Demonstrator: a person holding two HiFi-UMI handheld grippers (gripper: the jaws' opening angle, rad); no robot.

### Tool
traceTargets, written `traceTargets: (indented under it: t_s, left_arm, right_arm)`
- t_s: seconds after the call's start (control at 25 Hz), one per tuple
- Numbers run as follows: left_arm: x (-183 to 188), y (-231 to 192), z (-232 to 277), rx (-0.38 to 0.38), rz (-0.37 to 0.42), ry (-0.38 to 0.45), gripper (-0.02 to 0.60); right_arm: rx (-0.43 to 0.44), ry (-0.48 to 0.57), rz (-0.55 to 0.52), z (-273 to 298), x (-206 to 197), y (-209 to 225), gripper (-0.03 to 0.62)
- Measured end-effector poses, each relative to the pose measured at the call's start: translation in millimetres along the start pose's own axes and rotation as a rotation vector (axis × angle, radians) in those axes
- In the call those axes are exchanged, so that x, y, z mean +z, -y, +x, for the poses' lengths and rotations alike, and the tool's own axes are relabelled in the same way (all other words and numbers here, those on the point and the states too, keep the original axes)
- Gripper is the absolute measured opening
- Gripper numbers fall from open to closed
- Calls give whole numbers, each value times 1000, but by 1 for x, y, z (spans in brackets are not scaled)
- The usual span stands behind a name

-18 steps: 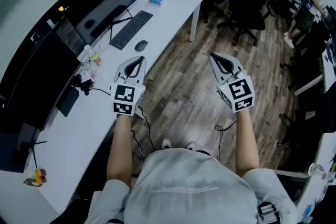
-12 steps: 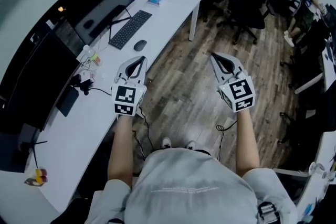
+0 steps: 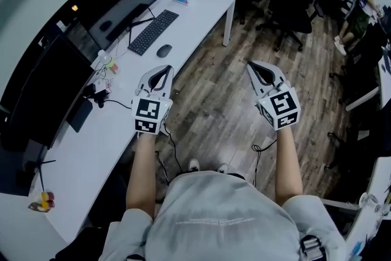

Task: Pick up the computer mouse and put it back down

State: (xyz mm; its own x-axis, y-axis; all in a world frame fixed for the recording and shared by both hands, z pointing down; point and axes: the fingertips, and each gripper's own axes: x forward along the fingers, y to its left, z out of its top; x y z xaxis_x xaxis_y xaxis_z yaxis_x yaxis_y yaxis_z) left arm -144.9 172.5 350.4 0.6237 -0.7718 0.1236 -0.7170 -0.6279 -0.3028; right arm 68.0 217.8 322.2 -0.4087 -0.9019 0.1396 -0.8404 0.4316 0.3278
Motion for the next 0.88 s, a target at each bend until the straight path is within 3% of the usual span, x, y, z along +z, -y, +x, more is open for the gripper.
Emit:
traceTargets:
  t_s: [0.24, 0.44, 0.88]
  left_arm:
    - [1, 14, 5, 11, -15, -7, 14]
    - [-1, 26, 9, 15, -24, -19, 14]
    - [-10, 52, 15, 35, -24, -74, 15]
  right_arm:
    - [35, -11, -18, -5, -12, 3, 0]
    - [47, -5, 35, -13, -25, 11, 0]
    - [39, -24, 52, -29, -55, 35, 2]
